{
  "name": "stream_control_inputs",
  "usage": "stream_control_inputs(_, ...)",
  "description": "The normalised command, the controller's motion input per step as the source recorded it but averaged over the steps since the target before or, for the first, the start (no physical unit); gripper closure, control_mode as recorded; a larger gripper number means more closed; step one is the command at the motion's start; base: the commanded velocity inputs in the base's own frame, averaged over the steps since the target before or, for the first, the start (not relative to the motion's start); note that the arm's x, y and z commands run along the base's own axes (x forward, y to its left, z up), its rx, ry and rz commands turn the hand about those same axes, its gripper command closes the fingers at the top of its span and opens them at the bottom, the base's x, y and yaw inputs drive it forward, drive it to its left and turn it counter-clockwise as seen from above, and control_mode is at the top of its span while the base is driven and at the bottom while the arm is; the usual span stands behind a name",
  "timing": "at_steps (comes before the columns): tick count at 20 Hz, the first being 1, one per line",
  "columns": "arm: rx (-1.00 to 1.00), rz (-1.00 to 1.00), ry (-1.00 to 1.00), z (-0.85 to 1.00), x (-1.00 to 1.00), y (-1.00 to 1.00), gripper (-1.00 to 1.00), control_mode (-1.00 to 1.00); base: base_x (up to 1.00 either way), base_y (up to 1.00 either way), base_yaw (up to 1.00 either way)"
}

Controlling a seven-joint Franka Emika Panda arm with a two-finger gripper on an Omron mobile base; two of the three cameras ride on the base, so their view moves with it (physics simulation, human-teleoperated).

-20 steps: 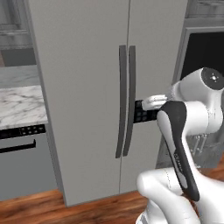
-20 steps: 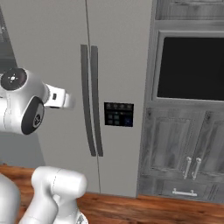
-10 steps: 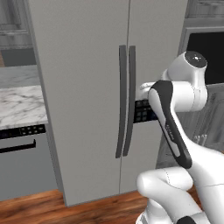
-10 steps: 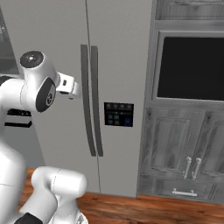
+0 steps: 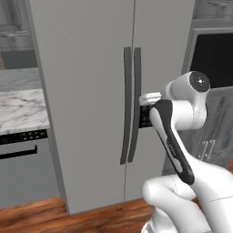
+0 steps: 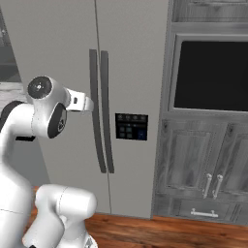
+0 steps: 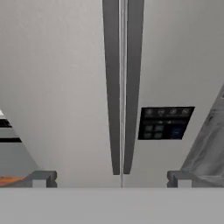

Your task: Retrieve the chicken drumstick from the fridge and place it on the saucepan with marinade on the stove.

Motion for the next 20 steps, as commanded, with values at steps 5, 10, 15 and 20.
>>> stream_control_inputs(5,0.00,0.00,-0.02,0.00,0.34,0.01,-1.00,-1.00,0.00,0.00,0.00)
stream_control_inputs(10,0.00,0.00,0.03,0.01,0.41,0.00,-1.00,-1.00,0.00,0.00,0.00)
stream_control_inputs(15,0.00,0.00,0.07,0.00,0.46,0.00,-1.00,-1.00,0.00,0.00,0.00)
stream_control_inputs(20,0.00,0.00,0.09,0.00,0.41,0.05,-1.00,-1.00,0.00,0.00,0.00)
